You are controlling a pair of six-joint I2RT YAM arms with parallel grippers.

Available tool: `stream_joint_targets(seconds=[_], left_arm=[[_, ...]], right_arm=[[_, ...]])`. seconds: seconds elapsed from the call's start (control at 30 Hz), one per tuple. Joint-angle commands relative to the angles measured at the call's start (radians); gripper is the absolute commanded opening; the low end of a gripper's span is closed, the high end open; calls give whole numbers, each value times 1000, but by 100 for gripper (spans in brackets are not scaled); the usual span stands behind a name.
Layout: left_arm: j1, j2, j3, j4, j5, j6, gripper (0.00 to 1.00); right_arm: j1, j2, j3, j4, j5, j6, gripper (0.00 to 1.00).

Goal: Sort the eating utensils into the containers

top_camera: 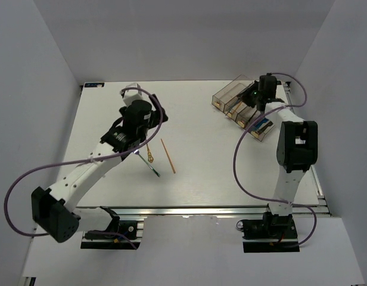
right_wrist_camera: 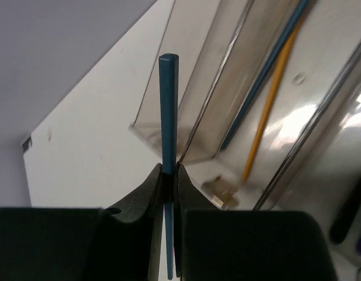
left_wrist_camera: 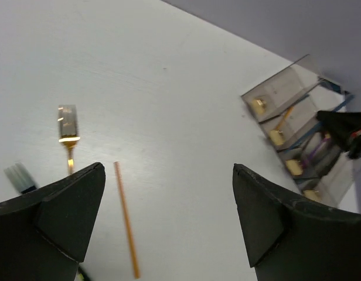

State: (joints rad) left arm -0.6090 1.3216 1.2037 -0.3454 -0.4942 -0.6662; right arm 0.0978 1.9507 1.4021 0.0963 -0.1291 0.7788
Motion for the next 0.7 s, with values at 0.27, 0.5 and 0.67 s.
stream_joint_targets(seconds=[0.27,0.5,0.67], left_arm=[[-1,-134,-243,-210,5,56,98],[-1,-139,-265,-178,31,39,98],[-1,-114,-244,-176,32,-3,98]], right_arm=[[-87,327,552,-273,114,-46,0],[-87,367,575,-259,100,-49,7],[-87,298,456,-199,118,-44,48]])
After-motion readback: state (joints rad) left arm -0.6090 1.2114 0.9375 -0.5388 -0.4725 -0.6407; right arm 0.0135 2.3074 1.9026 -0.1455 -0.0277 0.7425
